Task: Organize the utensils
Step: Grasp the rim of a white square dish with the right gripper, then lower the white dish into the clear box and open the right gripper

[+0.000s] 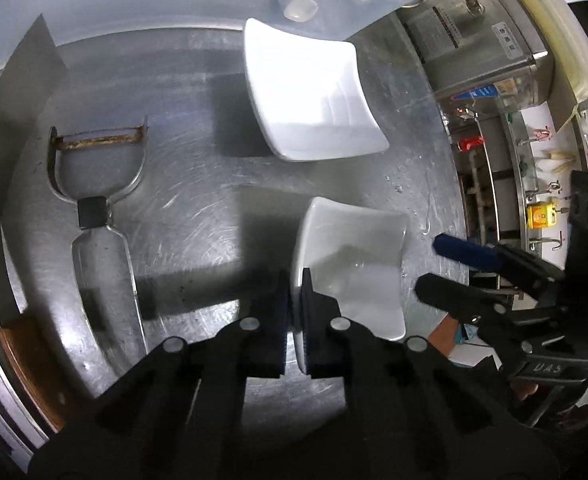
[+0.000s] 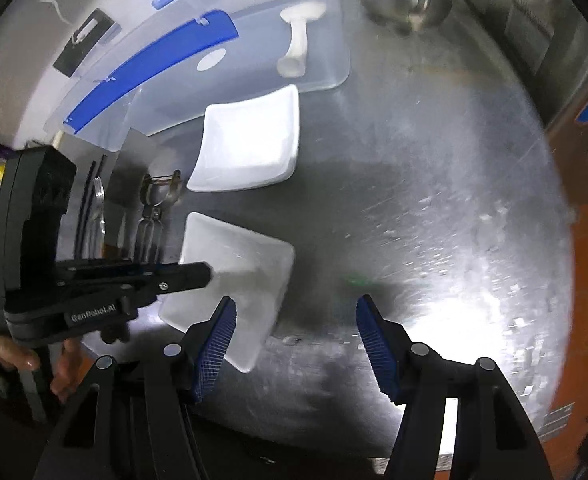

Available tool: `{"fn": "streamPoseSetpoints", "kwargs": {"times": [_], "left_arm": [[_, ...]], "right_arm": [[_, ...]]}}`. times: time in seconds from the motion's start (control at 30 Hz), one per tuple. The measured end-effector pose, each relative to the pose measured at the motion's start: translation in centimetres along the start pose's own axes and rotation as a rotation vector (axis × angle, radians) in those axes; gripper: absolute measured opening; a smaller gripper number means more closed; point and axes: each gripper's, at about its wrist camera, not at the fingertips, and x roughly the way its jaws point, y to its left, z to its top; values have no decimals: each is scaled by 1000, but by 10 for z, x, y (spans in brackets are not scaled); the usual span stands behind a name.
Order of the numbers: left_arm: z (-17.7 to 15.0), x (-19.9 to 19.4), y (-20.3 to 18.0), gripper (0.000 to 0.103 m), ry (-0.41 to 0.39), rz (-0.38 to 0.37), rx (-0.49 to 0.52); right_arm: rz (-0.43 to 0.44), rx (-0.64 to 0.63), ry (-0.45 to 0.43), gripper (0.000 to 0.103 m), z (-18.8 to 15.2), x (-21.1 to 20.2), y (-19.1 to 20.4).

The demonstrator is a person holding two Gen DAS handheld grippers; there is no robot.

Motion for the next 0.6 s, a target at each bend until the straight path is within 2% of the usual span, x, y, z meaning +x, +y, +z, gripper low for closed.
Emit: {"fn": "streamPoseSetpoints", "kwargs": {"times": [0.03,0.1,0.23,0.33,0.5,0.6], "left_arm": [[-2,-1,1,5,2,-4,-2],[-3,1,1,5,2,-8,-4],[-3,-2,3,5,4,-8,8],[-3,-1,3,5,6,-9,17],[-3,-2,-2,5,-1,-12,44],[-4,-22,-18,5,-40,-33,95]], "right_arm": [[17,8,12,53,0,3,0],[45,38,47,47,1,12,-2],[41,63,79,24,3,23,0],[51,71,89,12,3,29,3],[42,94,61,8,3,32,8],[40,78,-22,7,8,2,18]]}}
